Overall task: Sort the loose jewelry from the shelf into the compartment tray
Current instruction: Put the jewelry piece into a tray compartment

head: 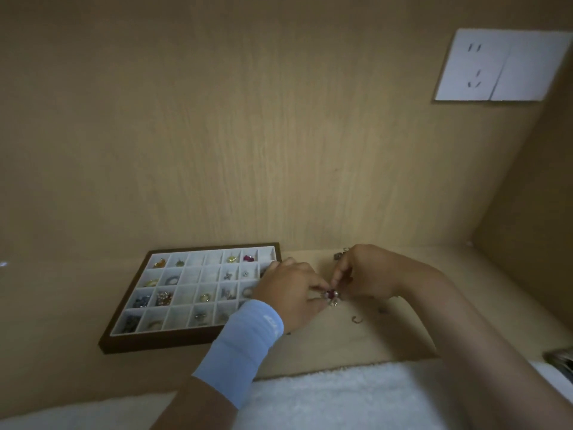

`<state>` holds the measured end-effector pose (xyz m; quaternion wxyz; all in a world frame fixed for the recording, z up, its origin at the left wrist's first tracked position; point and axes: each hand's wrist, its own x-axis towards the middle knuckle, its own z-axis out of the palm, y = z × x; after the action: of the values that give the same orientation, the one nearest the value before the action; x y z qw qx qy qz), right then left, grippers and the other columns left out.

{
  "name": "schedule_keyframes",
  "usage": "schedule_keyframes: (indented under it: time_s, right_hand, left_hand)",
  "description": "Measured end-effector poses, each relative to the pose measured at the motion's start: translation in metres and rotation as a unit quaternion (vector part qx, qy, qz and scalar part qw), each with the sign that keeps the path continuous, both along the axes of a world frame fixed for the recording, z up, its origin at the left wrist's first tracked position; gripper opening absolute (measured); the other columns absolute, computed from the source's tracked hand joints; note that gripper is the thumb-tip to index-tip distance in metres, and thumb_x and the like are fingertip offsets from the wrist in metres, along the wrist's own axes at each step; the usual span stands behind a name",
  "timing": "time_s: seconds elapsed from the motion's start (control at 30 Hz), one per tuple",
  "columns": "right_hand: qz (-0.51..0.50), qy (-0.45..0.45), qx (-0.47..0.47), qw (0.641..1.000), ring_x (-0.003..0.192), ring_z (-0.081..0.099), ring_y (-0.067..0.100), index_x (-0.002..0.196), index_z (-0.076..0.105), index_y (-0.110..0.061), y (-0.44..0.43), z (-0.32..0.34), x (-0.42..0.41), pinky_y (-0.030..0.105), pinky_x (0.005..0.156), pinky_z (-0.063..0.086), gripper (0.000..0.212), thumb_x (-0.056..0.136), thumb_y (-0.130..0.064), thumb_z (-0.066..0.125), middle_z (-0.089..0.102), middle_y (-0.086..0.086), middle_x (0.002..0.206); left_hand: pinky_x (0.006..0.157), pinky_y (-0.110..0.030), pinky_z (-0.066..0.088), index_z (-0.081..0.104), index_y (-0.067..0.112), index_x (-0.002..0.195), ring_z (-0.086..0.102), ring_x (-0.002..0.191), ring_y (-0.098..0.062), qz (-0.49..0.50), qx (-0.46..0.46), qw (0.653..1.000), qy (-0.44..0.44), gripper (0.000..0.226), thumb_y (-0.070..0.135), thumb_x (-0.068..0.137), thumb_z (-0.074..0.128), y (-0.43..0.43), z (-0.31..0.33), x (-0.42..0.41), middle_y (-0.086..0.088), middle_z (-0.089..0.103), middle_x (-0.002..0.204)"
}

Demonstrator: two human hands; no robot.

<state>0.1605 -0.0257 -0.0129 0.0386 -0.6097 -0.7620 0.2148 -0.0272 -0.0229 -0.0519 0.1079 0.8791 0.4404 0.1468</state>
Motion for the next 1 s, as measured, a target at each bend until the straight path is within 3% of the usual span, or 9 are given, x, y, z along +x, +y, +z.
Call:
schedule_keyframes:
  time_s: [0.37,0.57,0.77,0.9,1.0]
  right_hand:
    - [-0.011,0.012,0.005,1.0,0.081,0.067,0.003,0.081,0.08,-0.032,0.003,-0.005,0.003,0.031,0.081,0.057,0.005,0.078,-0.03,0.076,0.074,-0.014,0.08]
    - [-0.01,0.002,0.023,1.0,0.083,0.063,0.001,0.079,0.076,-0.033,0.004,-0.012,-0.004,0.03,0.081,0.056,0.009,0.072,-0.033,0.081,0.069,-0.015,0.084]
    - [-0.009,0.013,0.054,0.998,0.078,0.064,0.0,0.084,0.077,-0.027,0.004,-0.014,-0.008,0.024,0.073,0.052,0.006,0.082,-0.033,0.075,0.072,-0.012,0.083]
    - [-0.019,0.163,0.041,0.986,0.056,0.056,-0.008,0.077,0.077,-0.026,0.002,-0.011,-0.008,0.011,0.058,0.042,0.012,0.088,-0.022,0.075,0.068,-0.015,0.063]
    - [-0.059,0.308,0.045,0.948,0.043,0.051,-0.007,0.085,0.078,-0.008,-0.001,-0.005,-0.012,0.005,0.047,0.037,0.011,0.092,-0.012,0.07,0.065,-0.016,0.055]
  left_hand:
    - [0.102,-0.031,0.028,0.066,0.036,0.09,0.048,0.104,-0.008,0.021,0.011,0.999,-0.028,0.01,0.043,0.088,0.061,0.003,-0.003,-0.003,0.016,0.062,0.099]
    - [0.103,-0.033,0.029,0.066,0.037,0.092,0.049,0.103,-0.009,0.023,0.009,0.999,-0.029,0.011,0.044,0.087,0.06,0.003,-0.003,-0.002,0.017,0.063,0.098]
    - [0.102,-0.031,0.033,0.067,0.036,0.103,0.051,0.1,-0.007,0.041,-0.004,0.997,-0.063,0.015,0.036,0.09,0.058,0.005,-0.006,-0.004,0.017,0.07,0.093]
    - [0.096,-0.027,0.044,0.065,0.036,0.113,0.057,0.1,-0.003,0.061,-0.053,0.986,-0.142,0.025,0.031,0.089,0.061,0.003,-0.003,-0.004,0.016,0.071,0.1]
    - [0.085,-0.019,0.05,0.07,0.035,0.104,0.063,0.088,0.003,0.083,-0.112,0.954,-0.267,0.021,0.024,0.087,0.067,0.004,0.002,-0.006,0.014,0.072,0.09]
